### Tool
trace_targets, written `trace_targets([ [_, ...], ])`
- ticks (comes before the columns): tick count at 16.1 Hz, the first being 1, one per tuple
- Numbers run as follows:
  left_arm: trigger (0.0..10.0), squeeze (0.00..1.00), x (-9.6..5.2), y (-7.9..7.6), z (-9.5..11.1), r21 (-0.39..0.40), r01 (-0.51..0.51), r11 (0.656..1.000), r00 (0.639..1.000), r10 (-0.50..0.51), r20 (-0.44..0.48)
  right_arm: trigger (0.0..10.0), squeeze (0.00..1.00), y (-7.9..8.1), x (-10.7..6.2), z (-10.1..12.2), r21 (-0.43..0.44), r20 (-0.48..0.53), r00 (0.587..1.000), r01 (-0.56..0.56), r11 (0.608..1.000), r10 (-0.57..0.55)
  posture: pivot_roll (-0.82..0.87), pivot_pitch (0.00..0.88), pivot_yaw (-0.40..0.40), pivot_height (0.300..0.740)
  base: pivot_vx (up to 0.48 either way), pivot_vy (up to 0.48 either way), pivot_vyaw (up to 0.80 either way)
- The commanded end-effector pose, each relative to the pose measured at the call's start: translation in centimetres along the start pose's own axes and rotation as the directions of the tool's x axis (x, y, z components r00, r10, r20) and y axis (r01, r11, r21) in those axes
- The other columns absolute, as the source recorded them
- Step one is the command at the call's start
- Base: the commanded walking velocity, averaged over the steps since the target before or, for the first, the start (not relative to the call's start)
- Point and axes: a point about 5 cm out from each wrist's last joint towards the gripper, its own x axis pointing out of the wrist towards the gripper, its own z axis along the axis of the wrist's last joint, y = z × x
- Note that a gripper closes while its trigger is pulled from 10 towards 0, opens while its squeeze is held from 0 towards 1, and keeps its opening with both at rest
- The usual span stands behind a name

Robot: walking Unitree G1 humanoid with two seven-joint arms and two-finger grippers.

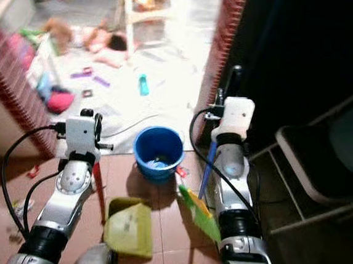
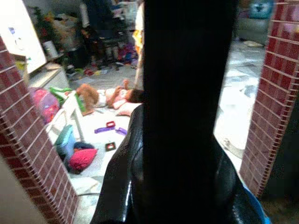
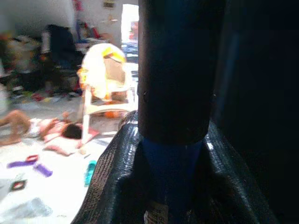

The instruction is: Sweep floor

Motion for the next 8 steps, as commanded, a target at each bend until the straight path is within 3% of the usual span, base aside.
trace_targets([
  [1, 10.0, 0.0, 0.52, -0.05, 1.43, -0.006, -0.001, 1.0, 0.999, 0.002, 0.049, 10.0, 0.0, 0.05, 0.63, 1.62, 0.001, 0.079, 0.997, -0.01, 1.0, 0.01, -0.06, 0.009, -0.007, 0.74, 0.0, 0.0, 0.0],
  [3, 10.0, 0.0, 0.74, -0.17, 1.9, -0.014, -0.002, 1.0, 0.998, 0.003, 0.056, 10.0, 0.0, -0.05, 0.87, 2.07, -0.012, 0.098, 0.995, -0.019, 1.0, 0.02, -0.06, 0.025, -0.011, 0.74, 0.129, 0.0, 0.0],
  [8, 10.0, 0.0, 0.77, -0.03, 2.17, -0.029, -0.013, 0.999, 0.999, 0.014, 0.05, 10.0, 0.0, -0.3, 1.28, 2.53, -0.036, 0.11, 0.994, -0.013, 0.999, 0.017, -0.07, 0.048, -0.02, 0.74, 0.316, 0.0, 0.0],
])
